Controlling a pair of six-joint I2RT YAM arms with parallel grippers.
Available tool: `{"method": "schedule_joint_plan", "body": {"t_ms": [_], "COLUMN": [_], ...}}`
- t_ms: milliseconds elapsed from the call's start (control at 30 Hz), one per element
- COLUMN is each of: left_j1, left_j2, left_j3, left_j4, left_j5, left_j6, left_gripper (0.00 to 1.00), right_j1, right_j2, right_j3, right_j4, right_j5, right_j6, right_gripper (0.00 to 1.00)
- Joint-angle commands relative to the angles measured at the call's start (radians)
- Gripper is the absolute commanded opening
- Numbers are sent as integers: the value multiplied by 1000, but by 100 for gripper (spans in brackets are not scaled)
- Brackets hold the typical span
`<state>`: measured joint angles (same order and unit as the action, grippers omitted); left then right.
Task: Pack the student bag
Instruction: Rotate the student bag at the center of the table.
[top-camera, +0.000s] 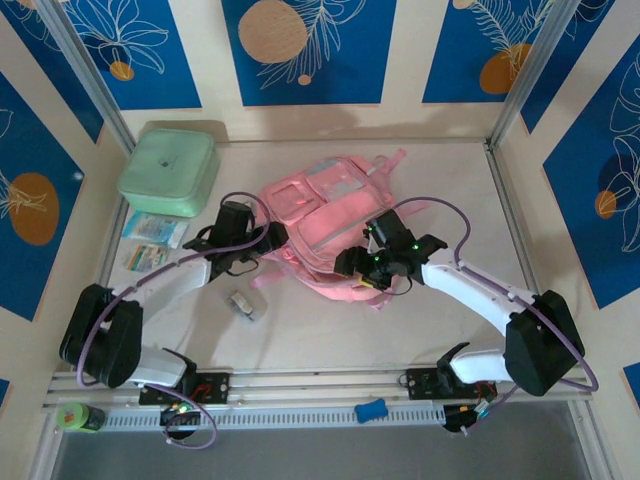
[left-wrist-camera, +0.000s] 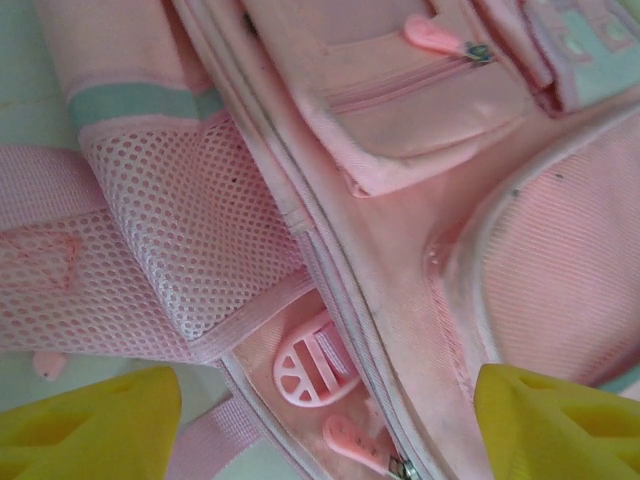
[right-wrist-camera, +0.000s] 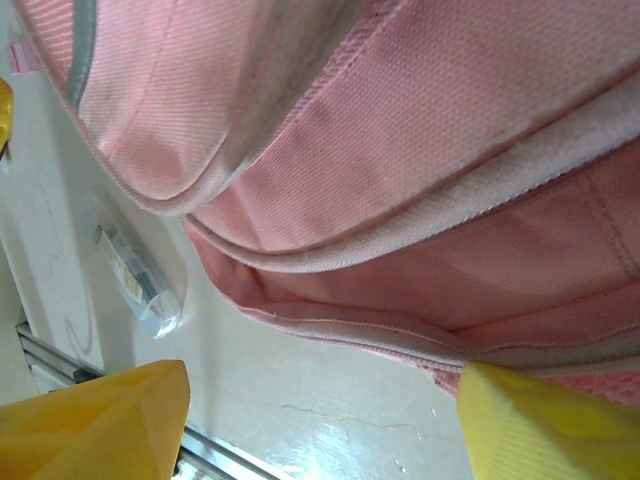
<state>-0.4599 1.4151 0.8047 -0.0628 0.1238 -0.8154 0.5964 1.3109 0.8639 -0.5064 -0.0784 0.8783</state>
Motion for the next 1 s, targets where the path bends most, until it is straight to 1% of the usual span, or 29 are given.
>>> {"method": "schedule_joint_plan", "body": {"t_ms": [0,100,167,200,267,333,467,633,767,867,967], "left_j1": [9,7,-9,-18,-30,-35,-55,-100,-114,-131,-154], "left_j2": [45,78,83,84,92,109,173,206,249,273,274], "left_j3": [-2,35,35,18,-23,-38,-2,-7,5,5,-5], "left_j4": [111,140,132,159,242,275,290,312,312,350,410], "left_j5": [21,50,-6,-21,-28,-33,0,-53,-75,-92,-142], "left_j6": [-67,-85,-133,-160,-219,-255,-268,-301,-329,-365,-378], "left_gripper": [74,70,68,66,63,62,57,56,54,48,38], "right_j1": [11,11,10,9,10,8,6,0,-9,-18,-24], "right_j2": [7,3,2,2,5,10,25,39,46,52,52], "right_j3": [-6,-18,-19,-20,-28,-30,-31,-42,-55,-57,-57], "right_j4": [11,12,14,16,31,37,44,60,77,81,82], "right_j5": [29,46,57,60,60,53,52,39,37,23,29], "right_j6": [25,30,25,27,34,37,32,45,47,51,44], "right_gripper": [71,72,72,72,71,71,71,72,71,71,71]}}
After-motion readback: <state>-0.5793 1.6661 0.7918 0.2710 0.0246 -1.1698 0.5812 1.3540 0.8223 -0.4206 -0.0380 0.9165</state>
